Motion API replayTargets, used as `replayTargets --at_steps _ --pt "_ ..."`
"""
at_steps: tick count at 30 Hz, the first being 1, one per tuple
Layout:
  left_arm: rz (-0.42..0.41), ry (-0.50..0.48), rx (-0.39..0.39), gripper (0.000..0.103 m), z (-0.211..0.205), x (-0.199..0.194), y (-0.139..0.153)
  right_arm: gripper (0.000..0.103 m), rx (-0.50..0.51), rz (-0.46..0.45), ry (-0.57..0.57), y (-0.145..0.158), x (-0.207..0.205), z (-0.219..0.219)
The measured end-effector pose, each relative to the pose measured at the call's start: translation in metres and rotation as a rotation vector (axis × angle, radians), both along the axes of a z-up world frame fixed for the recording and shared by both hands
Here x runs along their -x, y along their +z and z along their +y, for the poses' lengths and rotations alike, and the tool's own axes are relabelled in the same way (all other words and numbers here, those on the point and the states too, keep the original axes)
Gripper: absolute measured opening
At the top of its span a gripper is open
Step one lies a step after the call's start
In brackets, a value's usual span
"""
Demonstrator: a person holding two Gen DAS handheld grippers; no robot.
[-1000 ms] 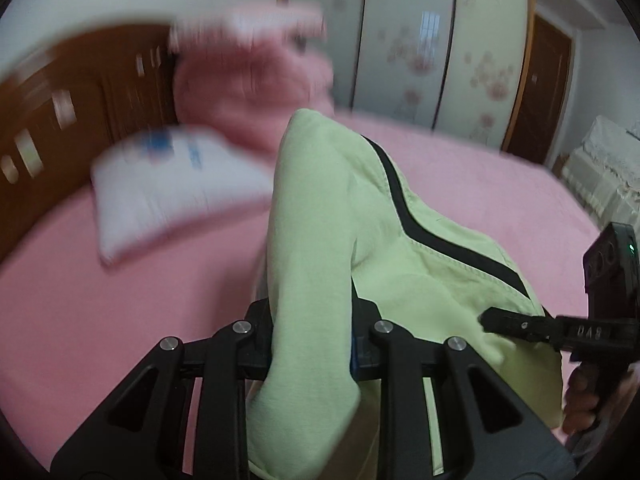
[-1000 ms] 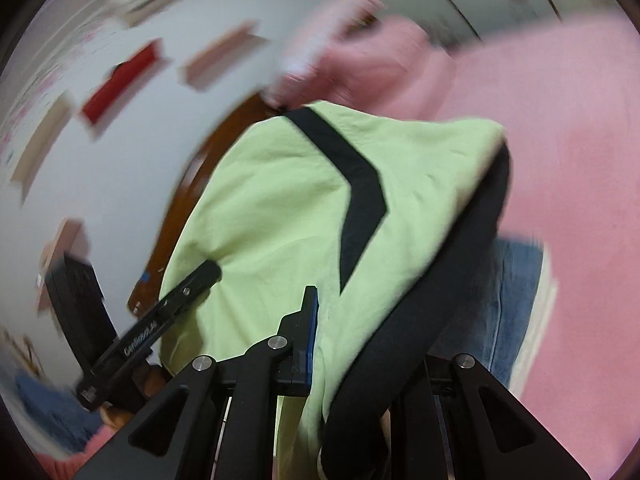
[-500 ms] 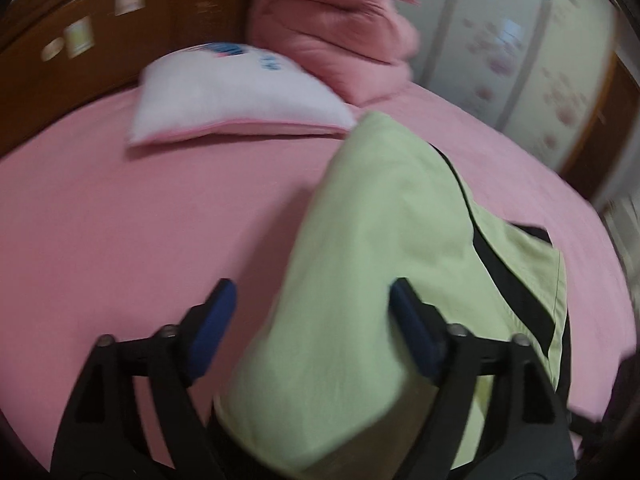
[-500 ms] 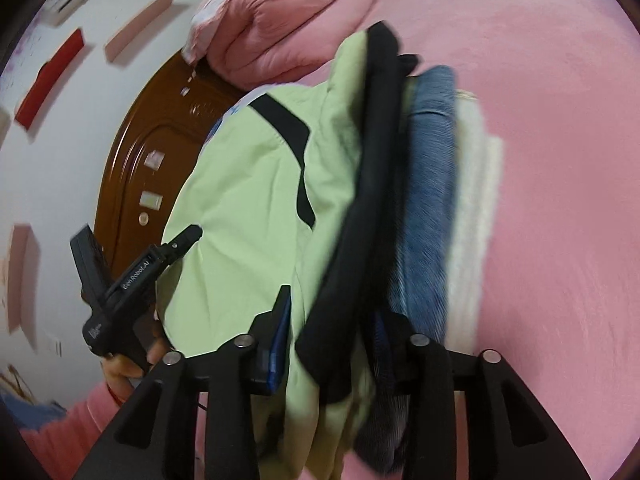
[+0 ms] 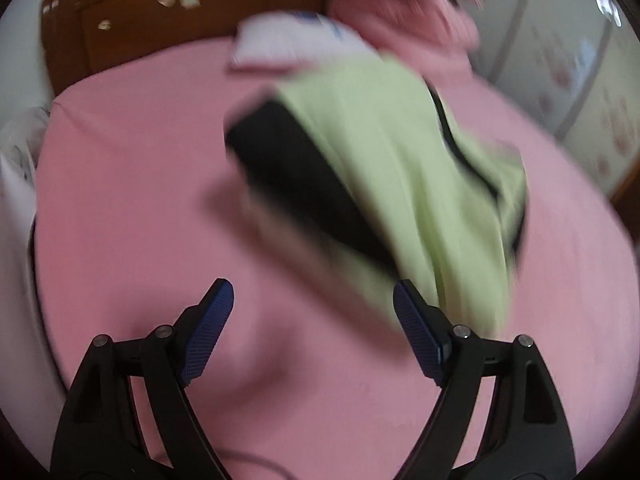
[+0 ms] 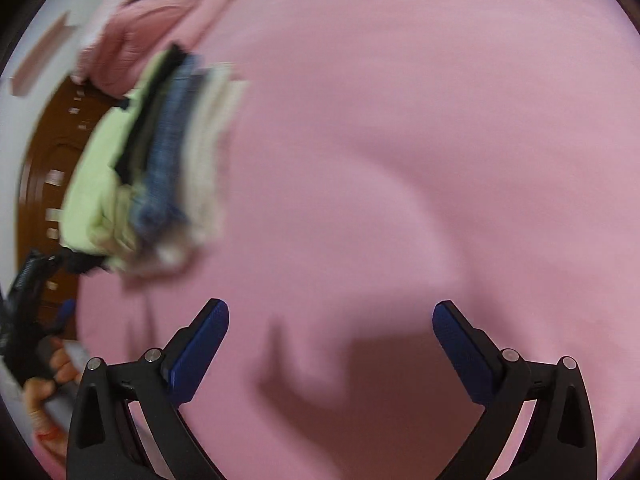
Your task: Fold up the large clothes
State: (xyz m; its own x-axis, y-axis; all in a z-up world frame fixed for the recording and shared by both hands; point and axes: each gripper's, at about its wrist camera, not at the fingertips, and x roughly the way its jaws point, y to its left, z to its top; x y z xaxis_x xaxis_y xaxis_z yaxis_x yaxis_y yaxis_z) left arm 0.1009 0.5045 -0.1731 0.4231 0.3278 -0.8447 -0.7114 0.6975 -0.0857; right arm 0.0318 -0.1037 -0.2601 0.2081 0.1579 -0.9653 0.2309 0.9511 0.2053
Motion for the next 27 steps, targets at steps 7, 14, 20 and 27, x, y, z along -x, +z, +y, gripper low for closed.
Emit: replayTargets --at_steps 7,14,20,27 --pt "0.163 -0.161 0.014 0.080 -0.179 0.089 0.013 0.103 0.217 0.027 0.022 0.065 0.144 -0.157" --pt "0.363 -0.577 0.093 0.080 -0.383 0.159 0.040 0.103 0.480 0.050 0.190 0.163 0.280 -0.250" --pt "0.354 -0.766 0.137 0.080 -0.471 0.179 0.096 0.103 0.308 0.015 -0.036 0.241 0.340 -0.312" --pt "0.192 -0.802 0.064 0.080 -0.512 0.165 0.186 0.103 0.102 -0.113 -0.238 0.312 0.336 -0.322"
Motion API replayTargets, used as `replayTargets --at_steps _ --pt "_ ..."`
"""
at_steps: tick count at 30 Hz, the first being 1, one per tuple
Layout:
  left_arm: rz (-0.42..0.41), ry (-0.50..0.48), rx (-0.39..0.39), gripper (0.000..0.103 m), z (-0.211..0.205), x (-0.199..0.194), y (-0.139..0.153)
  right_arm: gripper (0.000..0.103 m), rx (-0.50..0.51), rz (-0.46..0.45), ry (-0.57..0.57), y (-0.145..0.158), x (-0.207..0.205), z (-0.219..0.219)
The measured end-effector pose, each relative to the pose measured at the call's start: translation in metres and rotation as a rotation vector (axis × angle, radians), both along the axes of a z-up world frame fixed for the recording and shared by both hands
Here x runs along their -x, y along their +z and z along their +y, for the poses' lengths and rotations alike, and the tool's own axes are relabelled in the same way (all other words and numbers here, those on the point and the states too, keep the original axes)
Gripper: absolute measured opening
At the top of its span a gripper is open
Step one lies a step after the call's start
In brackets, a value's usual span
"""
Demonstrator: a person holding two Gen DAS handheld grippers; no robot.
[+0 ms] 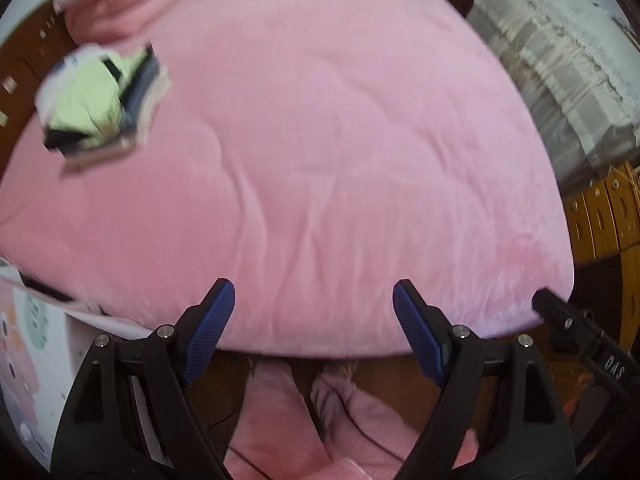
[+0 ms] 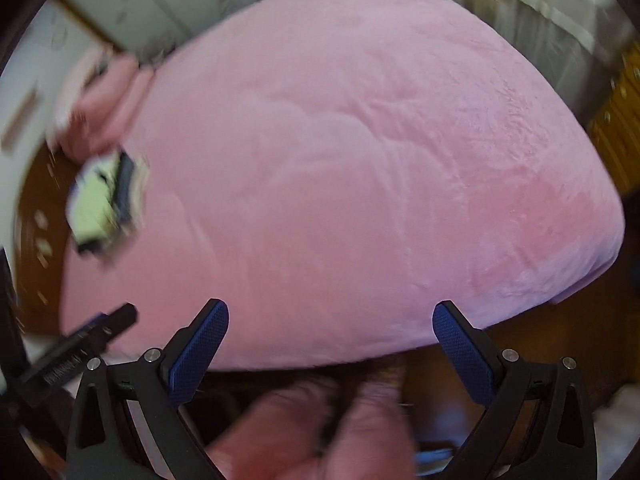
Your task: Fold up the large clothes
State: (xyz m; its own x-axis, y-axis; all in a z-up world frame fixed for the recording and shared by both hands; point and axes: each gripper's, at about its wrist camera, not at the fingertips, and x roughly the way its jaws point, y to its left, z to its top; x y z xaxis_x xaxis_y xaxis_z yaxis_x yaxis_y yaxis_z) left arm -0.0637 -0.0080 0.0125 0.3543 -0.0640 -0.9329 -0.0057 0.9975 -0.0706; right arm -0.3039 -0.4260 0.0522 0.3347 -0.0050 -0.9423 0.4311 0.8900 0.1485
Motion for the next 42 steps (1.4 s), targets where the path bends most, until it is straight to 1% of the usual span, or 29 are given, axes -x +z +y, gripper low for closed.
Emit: replayTargets --at_steps 2,5,7,9,11,13,15,18,22,23,26,31,33,34,35,36,39,42 --pt "-0.043 0.014 -0.014 0.080 -0.008 0.003 0.023 0.103 -0.010 -0.021 0.019 0.020 -0.005 0.004" --pt "-0.114 0.027 -0.035 0.080 -0.007 0.011 0.050 0.103 0.037 -0.052 0.053 0.048 -0.005 0.013" --pt "-0.165 0.018 -0.061 0.080 -0.009 0.025 0.064 0.103 0.067 -0.076 0.063 0.063 -0.002 0.022" --pt "-0.203 -0.014 -0.081 0.080 -0.012 0.042 0.075 0.103 0.097 -0.076 0.073 0.073 0.004 0.033" --pt "-0.209 0.004 -0.065 0.080 -0.007 0.056 0.082 0.103 0.141 -0.093 0.107 0.094 0.009 0.048" --pt "-0.214 0.037 -0.027 0.081 0.003 0.057 0.084 0.103 0.228 -0.137 0.146 0.113 0.013 0.059" --pt "-0.212 0.050 -0.009 0.081 0.009 0.056 0.083 0.103 0.255 -0.170 0.176 0.129 0.016 0.073" --pt "-0.219 0.025 0.010 0.082 0.013 0.056 0.080 0.103 0.269 -0.176 0.225 0.135 0.016 0.088" --pt "-0.240 0.015 -0.018 0.086 0.012 0.055 0.077 0.103 0.285 -0.169 0.269 0.139 0.012 0.102" --pt "-0.245 0.010 -0.027 0.088 0.012 0.056 0.078 0.103 0.280 -0.170 0.272 0.140 0.012 0.101" --pt "-0.240 0.004 -0.038 0.089 0.011 0.057 0.077 0.103 0.256 -0.168 0.270 0.142 0.007 0.090" --pt "-0.227 -0.006 -0.040 0.091 0.012 0.055 0.074 0.103 0.247 -0.169 0.286 0.140 0.002 0.080" --pt "-0.220 0.011 -0.064 0.102 0.014 0.054 0.072 0.103 0.246 -0.163 0.296 0.138 0.000 0.078" --pt "-0.219 0.017 -0.056 0.102 0.017 0.054 0.071 0.103 0.244 -0.164 0.294 0.139 0.000 0.079" --pt "-0.219 0.019 -0.024 0.102 0.021 0.054 0.071 0.103 0.244 -0.163 0.295 0.139 -0.001 0.075" --pt "-0.217 0.020 -0.011 0.102 0.022 0.053 0.070 0.103 0.245 -0.158 0.296 0.138 -0.002 0.076" --pt "-0.201 0.022 -0.018 0.102 0.022 0.052 0.066 0.103 0.242 -0.148 0.302 0.135 -0.006 0.074" --pt "-0.189 0.024 -0.008 0.102 0.023 0.051 0.063 0.103 0.245 -0.144 0.306 0.134 -0.008 0.074"
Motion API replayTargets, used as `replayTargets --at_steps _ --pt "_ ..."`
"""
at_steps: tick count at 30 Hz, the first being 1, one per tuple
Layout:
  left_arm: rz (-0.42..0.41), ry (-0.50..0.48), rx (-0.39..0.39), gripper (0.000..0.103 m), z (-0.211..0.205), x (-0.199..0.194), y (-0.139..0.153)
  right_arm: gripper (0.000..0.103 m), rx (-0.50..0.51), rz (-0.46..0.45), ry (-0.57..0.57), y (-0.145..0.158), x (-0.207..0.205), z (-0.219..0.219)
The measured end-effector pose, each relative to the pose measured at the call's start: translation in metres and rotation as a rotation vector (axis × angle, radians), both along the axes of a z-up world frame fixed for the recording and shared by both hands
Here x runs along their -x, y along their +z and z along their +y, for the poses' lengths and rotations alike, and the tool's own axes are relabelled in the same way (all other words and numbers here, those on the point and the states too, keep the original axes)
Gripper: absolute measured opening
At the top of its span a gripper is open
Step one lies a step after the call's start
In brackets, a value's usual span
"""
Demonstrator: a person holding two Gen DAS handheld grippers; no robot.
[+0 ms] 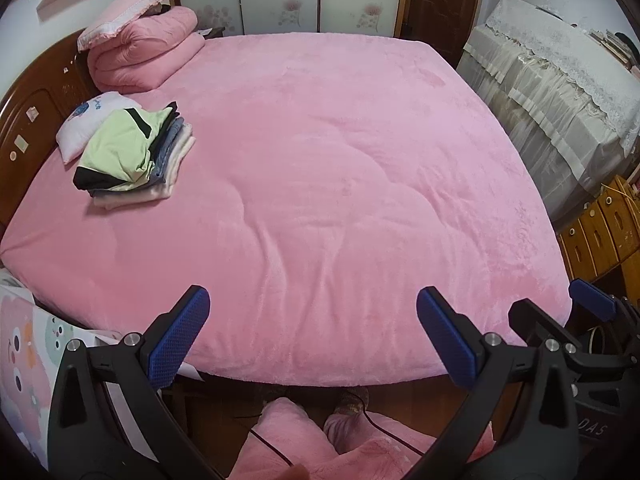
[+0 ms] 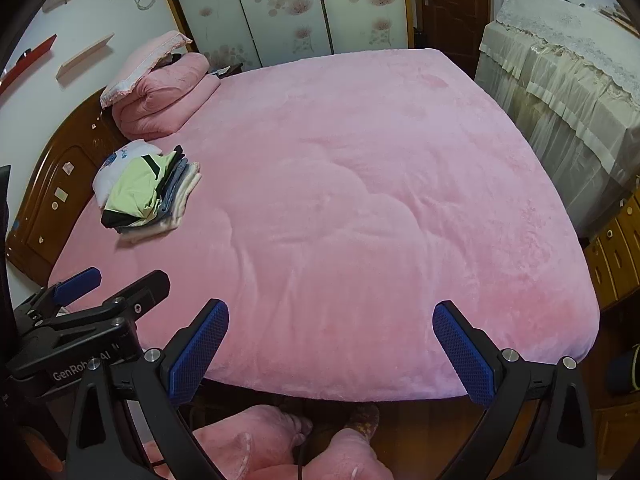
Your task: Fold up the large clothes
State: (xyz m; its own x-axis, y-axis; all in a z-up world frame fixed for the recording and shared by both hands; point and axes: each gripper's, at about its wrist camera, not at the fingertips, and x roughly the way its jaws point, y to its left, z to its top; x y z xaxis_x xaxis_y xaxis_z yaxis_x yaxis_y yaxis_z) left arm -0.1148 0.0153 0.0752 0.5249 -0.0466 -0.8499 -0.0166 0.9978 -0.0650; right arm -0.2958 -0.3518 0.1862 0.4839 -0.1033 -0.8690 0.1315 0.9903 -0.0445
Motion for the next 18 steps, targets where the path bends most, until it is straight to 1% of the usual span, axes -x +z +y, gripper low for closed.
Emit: replayTargets --at_steps 18 --pt "-0.006 0.009 -0.013 0.102 -0.003 0.001 -0.006 0.103 0.012 0.012 -0.002 -0.007 0.002 0.018"
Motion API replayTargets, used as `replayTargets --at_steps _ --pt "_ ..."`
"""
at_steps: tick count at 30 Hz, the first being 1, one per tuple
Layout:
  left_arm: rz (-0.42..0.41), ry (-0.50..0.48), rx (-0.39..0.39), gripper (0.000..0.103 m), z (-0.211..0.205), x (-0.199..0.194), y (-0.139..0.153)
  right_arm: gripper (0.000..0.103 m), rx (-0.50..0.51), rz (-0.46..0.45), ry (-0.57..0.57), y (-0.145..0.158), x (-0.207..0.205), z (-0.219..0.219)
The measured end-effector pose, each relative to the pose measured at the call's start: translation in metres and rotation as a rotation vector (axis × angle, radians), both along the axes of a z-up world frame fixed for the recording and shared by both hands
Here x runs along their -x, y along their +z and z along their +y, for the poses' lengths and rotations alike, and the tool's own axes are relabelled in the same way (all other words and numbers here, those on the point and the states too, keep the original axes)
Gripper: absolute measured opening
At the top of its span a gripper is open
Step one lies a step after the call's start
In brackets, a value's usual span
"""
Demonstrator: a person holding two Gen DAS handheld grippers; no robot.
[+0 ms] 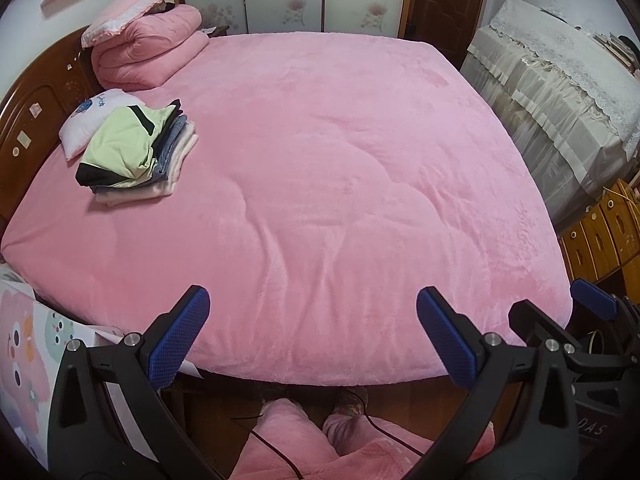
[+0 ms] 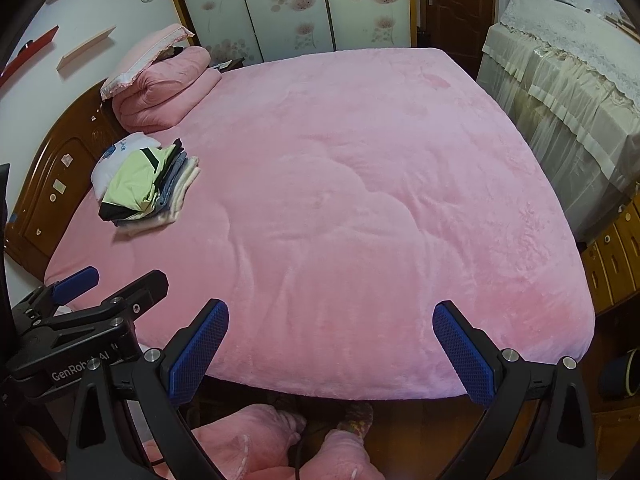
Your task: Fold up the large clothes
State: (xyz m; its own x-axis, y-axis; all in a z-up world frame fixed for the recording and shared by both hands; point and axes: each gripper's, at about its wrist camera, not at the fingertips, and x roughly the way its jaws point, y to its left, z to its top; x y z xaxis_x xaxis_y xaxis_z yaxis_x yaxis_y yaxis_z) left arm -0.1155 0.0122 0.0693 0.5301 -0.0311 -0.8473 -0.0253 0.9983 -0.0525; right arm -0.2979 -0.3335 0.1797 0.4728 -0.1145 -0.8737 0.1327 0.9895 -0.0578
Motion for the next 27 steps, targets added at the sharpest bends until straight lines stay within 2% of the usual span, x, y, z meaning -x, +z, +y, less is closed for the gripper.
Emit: replayTargets --at_steps 13,17,27 --pt "0.000 0.006 -0.011 0.102 -0.008 0.005 0.000 0.103 0.003 0.002 -0.008 -0.002 0.004 0.008" --pt "0.004 0.011 -0.012 0.102 -0.010 0.006 0.001 0.103 0.000 0.011 0.003 -0.003 -0.001 -0.010" --pt "0.010 0.014 -0.012 0.102 -0.012 0.006 0.001 0.103 0.000 0.016 0.008 -0.003 -0.004 -0.022"
